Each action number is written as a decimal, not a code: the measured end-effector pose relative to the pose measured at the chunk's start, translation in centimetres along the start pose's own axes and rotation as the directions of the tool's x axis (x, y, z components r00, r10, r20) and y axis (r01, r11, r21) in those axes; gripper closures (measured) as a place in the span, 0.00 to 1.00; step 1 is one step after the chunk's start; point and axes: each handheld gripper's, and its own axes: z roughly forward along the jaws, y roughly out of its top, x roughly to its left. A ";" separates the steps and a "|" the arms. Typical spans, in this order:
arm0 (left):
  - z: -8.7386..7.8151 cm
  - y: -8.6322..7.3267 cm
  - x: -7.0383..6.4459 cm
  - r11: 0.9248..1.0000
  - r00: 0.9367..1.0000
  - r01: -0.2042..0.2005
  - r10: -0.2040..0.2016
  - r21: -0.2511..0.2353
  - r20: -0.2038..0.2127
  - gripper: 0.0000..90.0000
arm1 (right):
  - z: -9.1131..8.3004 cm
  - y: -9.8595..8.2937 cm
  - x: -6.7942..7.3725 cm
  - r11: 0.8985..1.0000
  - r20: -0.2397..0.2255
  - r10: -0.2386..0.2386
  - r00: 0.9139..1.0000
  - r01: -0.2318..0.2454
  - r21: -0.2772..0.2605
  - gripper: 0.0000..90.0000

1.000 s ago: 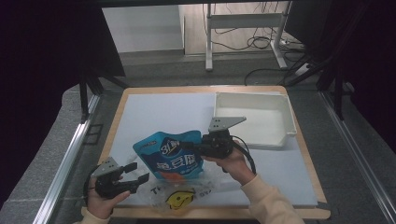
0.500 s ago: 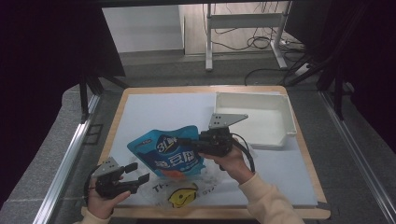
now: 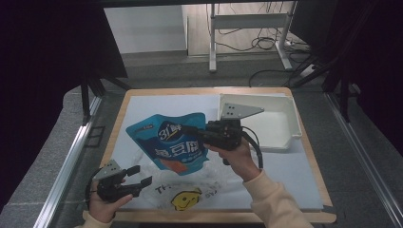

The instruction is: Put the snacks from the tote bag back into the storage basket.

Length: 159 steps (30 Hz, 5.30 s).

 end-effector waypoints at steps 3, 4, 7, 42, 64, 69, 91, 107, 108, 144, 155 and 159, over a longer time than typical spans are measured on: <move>0.0 0.0 0.0 1.000 1.000 0.000 0.000 -0.001 0.001 0.35 | -0.5 0.6 0.1 1.000 0.008 -0.007 1.000 0.007 -0.020 0.99; 0.0 0.0 0.0 1.000 1.000 0.001 -0.001 -0.001 0.002 0.35 | -1.0 1.2 0.1 0.999 0.009 -0.007 1.000 0.007 -0.044 0.99; 0.0 0.0 0.0 1.000 1.000 0.001 -0.001 -0.001 0.002 0.35 | -1.6 1.7 0.0 0.998 0.017 -0.014 1.000 0.015 -0.064 0.99; 0.3 0.0 0.1 1.000 1.000 0.000 0.000 0.011 0.003 0.35 | -13.3 3.9 -5.8 0.983 0.315 -0.022 0.949 0.078 -0.165 0.99; 0.4 0.0 0.1 1.000 1.000 0.002 -0.002 0.015 0.002 0.35 | -16.2 2.3 -11.3 0.987 0.443 0.010 0.896 0.064 -0.150 0.99; 0.5 0.0 0.1 1.000 1.000 0.001 -0.001 0.016 0.001 0.35 | -16.4 2.0 -12.5 0.989 0.454 0.014 0.891 0.055 -0.138 0.99; 0.6 0.0 0.2 1.000 1.000 0.002 -0.002 0.024 -0.007 0.35 | -14.7 -0.6 -18.5 0.988 0.457 0.088 0.885 -0.020 -0.152 0.99; 0.6 0.0 0.2 1.000 1.000 -0.002 0.003 0.026 -0.009 0.36 | -13.4 -2.1 -21.3 0.987 0.470 0.121 0.874 -0.055 -0.151 0.99; 0.7 0.0 0.2 1.000 1.000 -0.002 0.002 0.026 -0.010 0.36 | -13.3 -2.1 -21.5 0.986 0.469 0.124 0.874 -0.056 -0.156 0.99; 0.6 0.0 -0.1 1.000 1.000 -0.011 0.011 0.023 -0.005 0.36 | -13.6 -2.6 -22.5 0.991 0.528 0.125 0.840 -0.079 -0.107 0.71; 0.6 0.1 -0.2 1.000 1.000 -0.013 0.013 0.024 -0.001 0.36 | -14.7 -2.7 -21.1 0.991 0.577 0.132 0.806 -0.085 -0.108 0.54; 0.7 0.1 -0.2 1.000 1.000 -0.012 0.012 0.023 0.001 0.36 | -15.0 -2.4 -20.1 0.992 0.581 0.124 0.804 -0.091 -0.086 0.50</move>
